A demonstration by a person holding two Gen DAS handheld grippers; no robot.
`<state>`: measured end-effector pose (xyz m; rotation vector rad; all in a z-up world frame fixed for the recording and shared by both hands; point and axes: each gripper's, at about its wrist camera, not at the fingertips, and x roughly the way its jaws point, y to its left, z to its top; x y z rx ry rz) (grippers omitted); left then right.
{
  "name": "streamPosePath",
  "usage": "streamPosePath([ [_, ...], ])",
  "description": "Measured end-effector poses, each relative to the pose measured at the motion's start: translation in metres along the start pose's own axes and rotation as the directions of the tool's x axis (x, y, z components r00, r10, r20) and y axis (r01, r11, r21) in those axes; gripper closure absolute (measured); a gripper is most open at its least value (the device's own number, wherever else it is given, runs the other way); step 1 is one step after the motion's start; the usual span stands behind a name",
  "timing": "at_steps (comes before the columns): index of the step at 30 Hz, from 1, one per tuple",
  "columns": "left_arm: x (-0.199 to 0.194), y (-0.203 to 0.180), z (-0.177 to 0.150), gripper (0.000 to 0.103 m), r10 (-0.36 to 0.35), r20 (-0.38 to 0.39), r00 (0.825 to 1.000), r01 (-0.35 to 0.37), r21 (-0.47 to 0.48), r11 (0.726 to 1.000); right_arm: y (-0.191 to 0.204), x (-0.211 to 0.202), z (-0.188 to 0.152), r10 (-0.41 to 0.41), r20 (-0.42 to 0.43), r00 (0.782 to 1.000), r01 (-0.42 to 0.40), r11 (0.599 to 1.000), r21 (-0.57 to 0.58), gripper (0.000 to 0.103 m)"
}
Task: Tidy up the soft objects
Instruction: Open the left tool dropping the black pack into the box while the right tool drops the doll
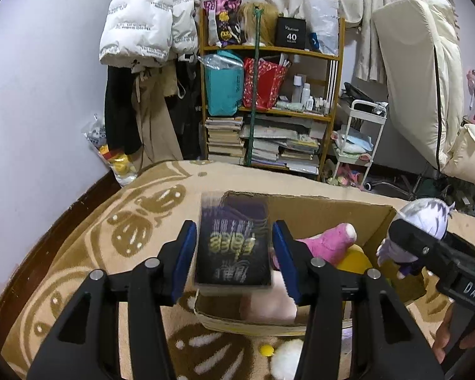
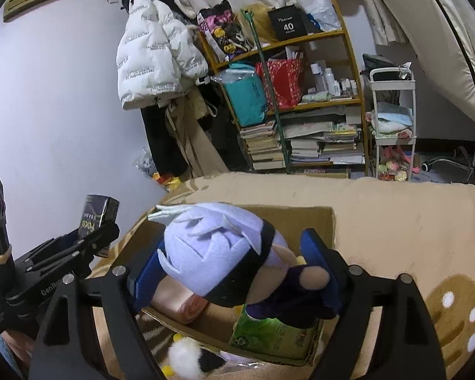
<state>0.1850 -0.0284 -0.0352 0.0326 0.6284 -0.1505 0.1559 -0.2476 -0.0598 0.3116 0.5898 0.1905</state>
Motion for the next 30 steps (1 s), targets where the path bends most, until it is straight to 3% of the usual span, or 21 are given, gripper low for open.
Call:
streamPosePath([
  [5,-0.001,0.005,0.002,0.046,0.003,-0.001,1.0,-0.003,-0.009,1.0,-0.003,0.006,-0.002,-0.013,-0.03,0.999,0.013,1.0,0.012,0.012],
  [9,-0.003,0.007,0.003,0.035,0.013,-0.007,1.0,-0.013,-0.012,1.0,-0.004,0.006,-0.002,-0.012,-0.032,0.999,0.013,1.0,0.019,0.006],
  [13,-0.006,0.009,0.001,0.016,0.043,-0.008,0.999,-0.043,-0.015,0.999,-0.002,0.002,-0.002,-0.025,-0.025,0.999,0.025,1.0,0.0,0.0],
  [19,-0.012,0.013,-0.002,0.005,0.054,-0.042,0.998,-0.055,-0.029,0.998,-0.004,-0.007,-0.004,-0.037,-0.038,0.999,0.038,0.999,0.02,0.0],
  [30,-0.046,0.015,-0.017,0.004,0.09,-0.057,0.994,-0.089,0.024,0.996,0.002,-0.033,-0.015,-0.07,-0.054,0.996,0.072,0.997,0.022,0.0],
])
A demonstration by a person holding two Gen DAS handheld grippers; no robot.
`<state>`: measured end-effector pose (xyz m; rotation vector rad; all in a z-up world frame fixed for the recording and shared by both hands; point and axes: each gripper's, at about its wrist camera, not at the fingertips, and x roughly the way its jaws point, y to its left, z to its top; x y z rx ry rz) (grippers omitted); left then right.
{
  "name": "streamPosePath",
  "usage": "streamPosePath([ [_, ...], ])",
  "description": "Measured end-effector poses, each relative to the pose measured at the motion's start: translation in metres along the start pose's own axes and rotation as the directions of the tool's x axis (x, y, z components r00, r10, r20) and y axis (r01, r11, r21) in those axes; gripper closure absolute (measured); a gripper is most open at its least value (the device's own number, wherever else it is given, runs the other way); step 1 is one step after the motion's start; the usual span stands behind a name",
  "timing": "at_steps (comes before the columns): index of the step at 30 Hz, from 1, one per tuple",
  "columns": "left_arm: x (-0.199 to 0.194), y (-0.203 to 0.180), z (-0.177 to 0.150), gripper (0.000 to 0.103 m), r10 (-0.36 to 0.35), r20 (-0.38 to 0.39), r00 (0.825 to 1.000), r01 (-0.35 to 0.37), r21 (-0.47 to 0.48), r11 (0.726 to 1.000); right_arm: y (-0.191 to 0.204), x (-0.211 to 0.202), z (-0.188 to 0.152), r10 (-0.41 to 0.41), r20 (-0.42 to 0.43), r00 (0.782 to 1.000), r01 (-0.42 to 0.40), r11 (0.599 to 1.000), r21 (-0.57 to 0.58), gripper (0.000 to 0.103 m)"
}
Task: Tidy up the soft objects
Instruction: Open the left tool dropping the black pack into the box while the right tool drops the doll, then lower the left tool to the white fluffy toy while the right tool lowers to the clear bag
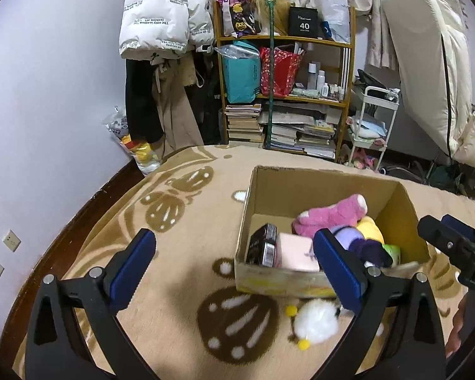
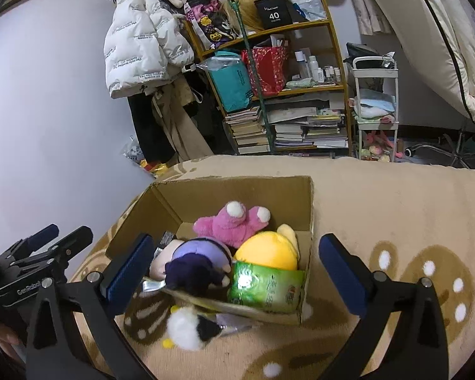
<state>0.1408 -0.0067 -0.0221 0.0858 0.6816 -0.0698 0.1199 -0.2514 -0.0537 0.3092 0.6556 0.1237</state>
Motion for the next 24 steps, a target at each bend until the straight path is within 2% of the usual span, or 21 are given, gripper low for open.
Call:
streamPosePath([
  [6,-0.02,-0.002,-0.012,0.004,-0.005,-0.018,1.0,0.006,0.045,0.999,0.006,-0.016,-0.013,-0.014,-0.019,1.0,0.014,1.0,-0.022,0.0],
  [16,-0.036,-0.007,-0.026,0.004,-0.004,-0.062,0.998,0.008,0.06,0.998,0.012,-0.043,-0.026,-0.029,-0.023,0.999,0.028,0.999,-0.034,0.0],
  [24,-0.042,-0.01,-0.038,0.004,0.018,-0.054,0.998,-0.014,0.068,0.998,0.007,-0.047,-0.032,-0.036,-0.041,0.998,0.036,0.999,-0.002,0.0],
])
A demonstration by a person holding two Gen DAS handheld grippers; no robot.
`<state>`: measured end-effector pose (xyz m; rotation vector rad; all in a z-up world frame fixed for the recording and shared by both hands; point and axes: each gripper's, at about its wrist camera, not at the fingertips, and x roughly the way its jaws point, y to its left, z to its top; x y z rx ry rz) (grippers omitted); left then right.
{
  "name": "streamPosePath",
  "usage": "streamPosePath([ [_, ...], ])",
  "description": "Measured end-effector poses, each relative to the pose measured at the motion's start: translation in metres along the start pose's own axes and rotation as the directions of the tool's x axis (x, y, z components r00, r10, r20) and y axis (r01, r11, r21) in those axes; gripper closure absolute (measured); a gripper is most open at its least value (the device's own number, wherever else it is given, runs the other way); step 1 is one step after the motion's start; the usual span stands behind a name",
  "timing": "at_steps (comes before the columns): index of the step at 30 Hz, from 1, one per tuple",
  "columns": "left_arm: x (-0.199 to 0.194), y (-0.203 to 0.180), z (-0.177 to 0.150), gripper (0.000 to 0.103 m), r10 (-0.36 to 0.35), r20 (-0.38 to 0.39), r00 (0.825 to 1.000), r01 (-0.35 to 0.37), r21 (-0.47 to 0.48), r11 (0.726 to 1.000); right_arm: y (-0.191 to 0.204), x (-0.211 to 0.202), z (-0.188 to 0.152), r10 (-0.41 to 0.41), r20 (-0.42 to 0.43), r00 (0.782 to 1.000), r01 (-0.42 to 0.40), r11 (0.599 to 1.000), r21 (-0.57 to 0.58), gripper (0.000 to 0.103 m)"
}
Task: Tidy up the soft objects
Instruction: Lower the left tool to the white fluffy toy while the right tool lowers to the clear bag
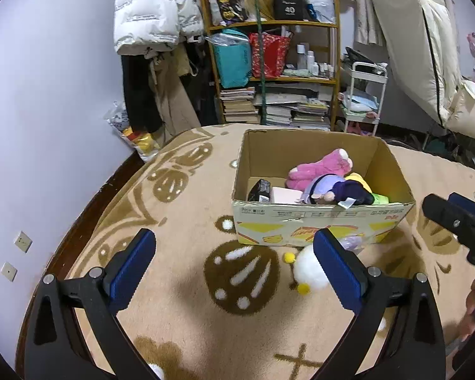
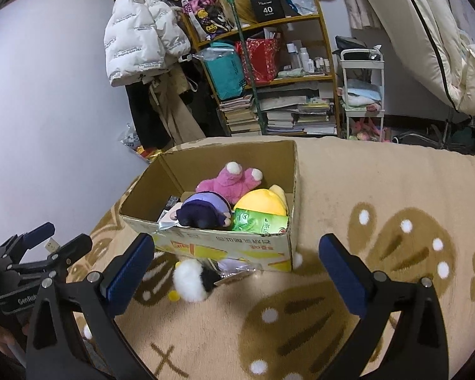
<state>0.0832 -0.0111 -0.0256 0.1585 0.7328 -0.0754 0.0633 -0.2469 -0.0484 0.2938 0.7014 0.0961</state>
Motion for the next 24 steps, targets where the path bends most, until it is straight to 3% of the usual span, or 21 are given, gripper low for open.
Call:
streamPosePath([
  [24,0.057,-0.024,-0.012,0.004,-0.128,-0.043,0.991,0.127,-0.027,0.992,-0.019,0.05,-0.006,0.023,-0.126,0.992,-0.013,0.996,0.083,0.0],
])
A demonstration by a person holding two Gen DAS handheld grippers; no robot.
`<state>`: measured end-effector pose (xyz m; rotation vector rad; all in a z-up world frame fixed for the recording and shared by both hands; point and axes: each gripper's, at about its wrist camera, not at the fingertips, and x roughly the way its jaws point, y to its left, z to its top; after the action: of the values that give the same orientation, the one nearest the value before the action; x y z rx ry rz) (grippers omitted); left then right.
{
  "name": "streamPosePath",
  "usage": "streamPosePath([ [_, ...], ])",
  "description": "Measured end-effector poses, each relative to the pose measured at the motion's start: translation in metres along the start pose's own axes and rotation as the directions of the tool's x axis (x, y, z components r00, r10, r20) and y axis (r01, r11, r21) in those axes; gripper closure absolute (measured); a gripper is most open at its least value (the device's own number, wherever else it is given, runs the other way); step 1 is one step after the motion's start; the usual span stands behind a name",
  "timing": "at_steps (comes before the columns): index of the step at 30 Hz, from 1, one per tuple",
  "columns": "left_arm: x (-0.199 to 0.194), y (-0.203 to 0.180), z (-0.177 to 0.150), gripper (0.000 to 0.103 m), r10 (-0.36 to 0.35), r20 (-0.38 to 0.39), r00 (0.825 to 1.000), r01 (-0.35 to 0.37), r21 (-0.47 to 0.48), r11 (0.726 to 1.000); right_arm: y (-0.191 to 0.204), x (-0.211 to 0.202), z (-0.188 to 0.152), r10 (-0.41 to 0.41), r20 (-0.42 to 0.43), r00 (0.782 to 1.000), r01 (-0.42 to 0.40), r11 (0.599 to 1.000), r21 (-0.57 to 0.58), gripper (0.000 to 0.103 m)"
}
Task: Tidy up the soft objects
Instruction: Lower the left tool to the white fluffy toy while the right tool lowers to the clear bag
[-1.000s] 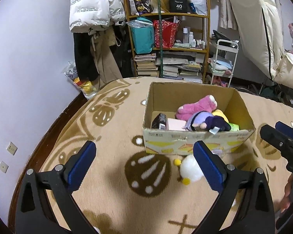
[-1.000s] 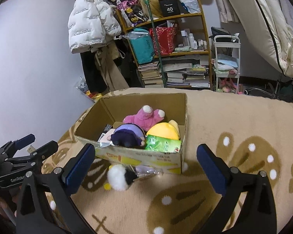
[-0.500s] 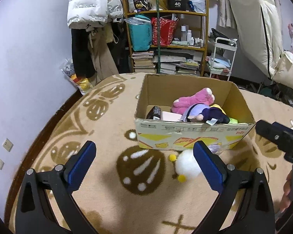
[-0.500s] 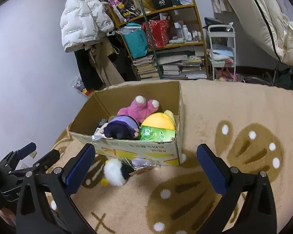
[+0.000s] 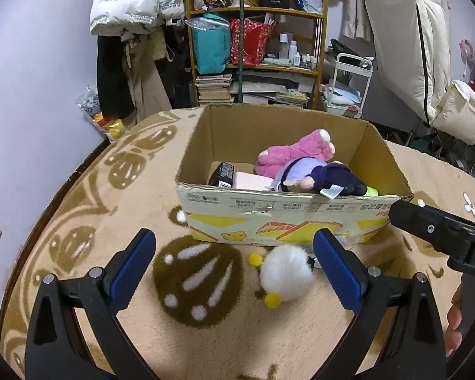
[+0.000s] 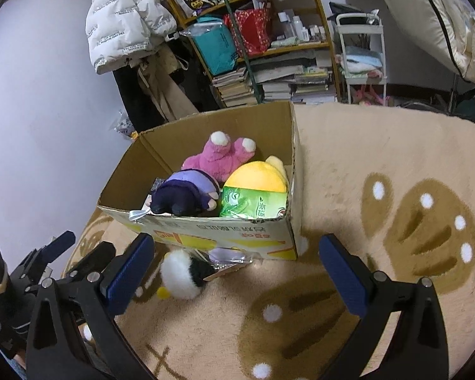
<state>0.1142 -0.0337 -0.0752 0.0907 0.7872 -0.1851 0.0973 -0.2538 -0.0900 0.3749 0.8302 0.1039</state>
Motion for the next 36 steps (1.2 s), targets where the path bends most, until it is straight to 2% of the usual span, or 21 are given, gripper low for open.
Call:
streamPosePath([
  [9,0.02,-0.006,-0.005,0.004,-0.04,-0.029,0.999,0.04,0.006,0.999,-0.008,0.021,0.0,0.001,-0.039,0.999,0.001,0.999,0.054,0.0],
  [18,0.042,-0.012,-0.012,0.004,-0.048,-0.081,0.996,0.05,0.016,0.999,-0.014,0.036,-0.003,0.004,-0.066,0.998,0.002,0.996,0.089,0.0],
  [29,0.06,-0.012,-0.014,0.004,-0.058,-0.113,0.992,0.059,0.011,0.998,-0.012,0.058,-0.004,0.01,-0.11,0.994,0.0,0.996,0.093,0.0],
  [36,0.072,-0.009,-0.016,0.004,-0.097,-0.147,0.984,0.097,-0.004,0.995,-0.011,0.07,-0.003,0.025,-0.14,0.99,-0.011,0.995,0.098,0.0],
])
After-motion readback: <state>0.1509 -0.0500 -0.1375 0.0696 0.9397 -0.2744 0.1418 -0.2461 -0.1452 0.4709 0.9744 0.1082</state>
